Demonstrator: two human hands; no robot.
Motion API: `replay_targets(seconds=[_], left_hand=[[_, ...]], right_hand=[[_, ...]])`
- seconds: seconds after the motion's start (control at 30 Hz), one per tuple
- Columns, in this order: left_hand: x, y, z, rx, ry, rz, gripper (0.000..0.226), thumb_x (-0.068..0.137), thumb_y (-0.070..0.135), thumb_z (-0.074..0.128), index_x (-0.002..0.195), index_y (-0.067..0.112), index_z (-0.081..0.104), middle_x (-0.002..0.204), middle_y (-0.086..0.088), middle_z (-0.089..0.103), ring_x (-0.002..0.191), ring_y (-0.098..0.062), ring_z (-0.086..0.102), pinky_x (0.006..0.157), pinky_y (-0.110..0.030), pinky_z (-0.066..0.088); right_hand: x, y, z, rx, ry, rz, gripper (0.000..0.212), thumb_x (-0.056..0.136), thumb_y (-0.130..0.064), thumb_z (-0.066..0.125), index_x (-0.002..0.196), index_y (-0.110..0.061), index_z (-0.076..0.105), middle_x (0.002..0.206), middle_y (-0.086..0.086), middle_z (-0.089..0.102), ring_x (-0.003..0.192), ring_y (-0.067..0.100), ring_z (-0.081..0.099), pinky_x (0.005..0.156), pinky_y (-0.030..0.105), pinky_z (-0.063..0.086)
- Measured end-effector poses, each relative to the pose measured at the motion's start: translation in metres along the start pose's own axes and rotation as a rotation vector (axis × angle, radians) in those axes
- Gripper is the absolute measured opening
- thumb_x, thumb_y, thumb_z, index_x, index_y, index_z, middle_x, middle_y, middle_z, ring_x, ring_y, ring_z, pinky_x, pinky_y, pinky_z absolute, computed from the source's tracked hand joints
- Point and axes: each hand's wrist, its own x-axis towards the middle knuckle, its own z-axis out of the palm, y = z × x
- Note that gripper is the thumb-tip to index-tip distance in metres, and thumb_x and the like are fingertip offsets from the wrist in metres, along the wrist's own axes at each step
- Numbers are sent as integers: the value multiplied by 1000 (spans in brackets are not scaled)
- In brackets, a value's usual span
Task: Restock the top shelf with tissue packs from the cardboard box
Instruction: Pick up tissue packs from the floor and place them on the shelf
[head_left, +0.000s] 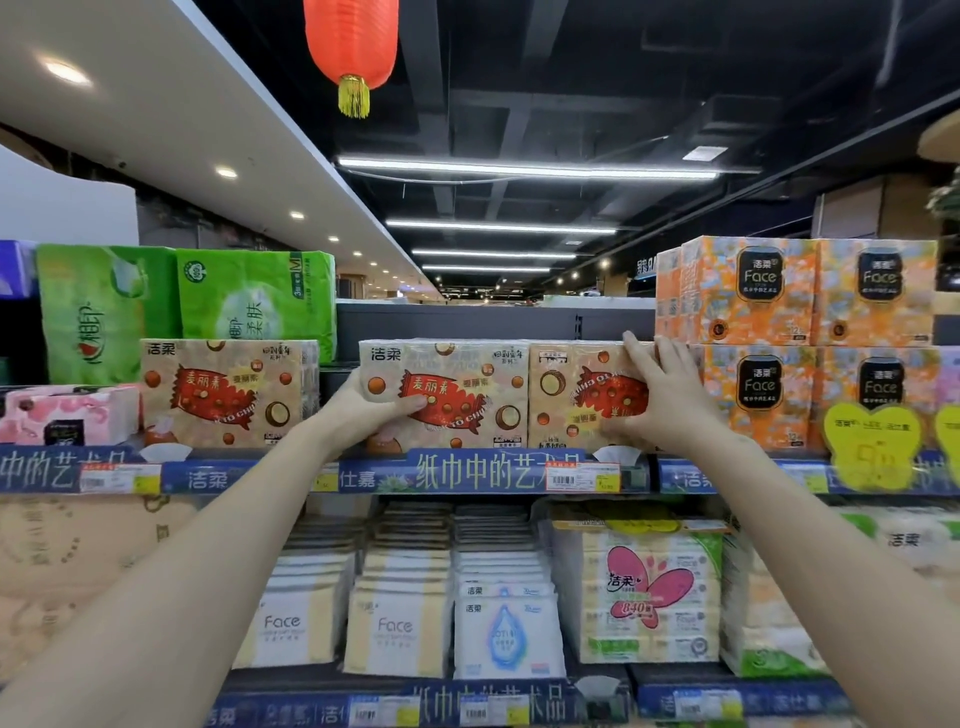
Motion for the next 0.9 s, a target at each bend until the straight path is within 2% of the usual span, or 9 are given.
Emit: replay_targets(seconds=[0.1, 0.27, 0.33, 0.4, 0.47, 0.53, 0.6, 0.73, 0.9], left_hand=[[3, -7, 7, -17, 38, 6, 108, 57, 42, 102, 143, 23, 39, 126, 1, 65, 113, -21, 68, 95, -42, 58], [18, -22, 6, 8, 108, 51, 113, 35, 63, 102, 131, 35, 51, 121, 7, 73, 110, -19, 72, 92, -45, 60], [11, -15, 6, -33, 85, 50, 107, 44, 62, 101, 133, 32, 51, 121, 6, 72, 109, -18, 72, 89, -41, 61], [-3, 0, 6, -65, 71, 49, 93, 64, 59, 93, 138, 26, 48, 128, 2, 68, 108, -15, 69, 85, -32, 58], [-2, 9, -2, -52, 101, 87, 95, 77, 60, 83, 151, 22, 39, 138, -1, 60, 108, -12, 64, 85, -29, 52], [1, 16, -10, -21, 103, 128, 106, 81, 58, 79, 163, 22, 23, 150, -7, 51, 120, -17, 57, 97, -32, 47], [3, 20, -14, 27, 36, 144, 117, 78, 53, 84, 166, 28, 11, 159, -9, 43, 130, -19, 51, 110, -40, 44], [10, 16, -7, 149, 52, 162, 132, 68, 44, 95, 165, 33, 5, 158, -5, 46, 133, -22, 54, 115, -48, 43], [13, 12, 1, 147, 109, 179, 130, 69, 40, 95, 164, 30, 8, 155, -5, 50, 135, -25, 55, 116, -50, 43]], right_hand=[[-3, -5, 7, -16, 47, 5, 125, 69, -65, 83, 160, -42, 1, 170, 6, -2, 157, 26, -11, 126, 50, 15], [-1, -13, 11, -50, 112, 3, 121, 68, -62, 85, 160, -36, 11, 165, 11, 10, 155, 31, 0, 124, 52, 22], [1, -12, 9, -83, 110, -5, 121, 67, -65, 84, 160, -34, 13, 163, 14, 14, 153, 33, 5, 124, 52, 19], [0, -12, 9, -147, 125, 7, 123, 65, -73, 79, 160, -35, 10, 163, 15, 15, 153, 36, 7, 125, 54, 11], [-1, -16, 9, -220, 126, 24, 126, 67, -76, 75, 161, -33, 3, 167, 15, 5, 155, 36, -3, 125, 56, -1], [-2, -26, 9, -238, 98, -1, 128, 70, -72, 74, 162, -28, -3, 170, 10, -11, 156, 31, -14, 124, 56, -6], [-2, -42, 10, -153, 83, -62, 127, 72, -73, 73, 162, -33, -6, 170, 3, -16, 156, 26, -15, 125, 52, -5], [-1, -74, 21, -63, 113, -127, 114, 76, -67, 75, 162, -37, 6, 172, 4, 4, 157, 30, -1, 127, 51, 7], [4, -84, 31, -31, 172, -89, 106, 73, -59, 82, 159, -32, 25, 164, 5, 30, 155, 34, 11, 124, 52, 20]])
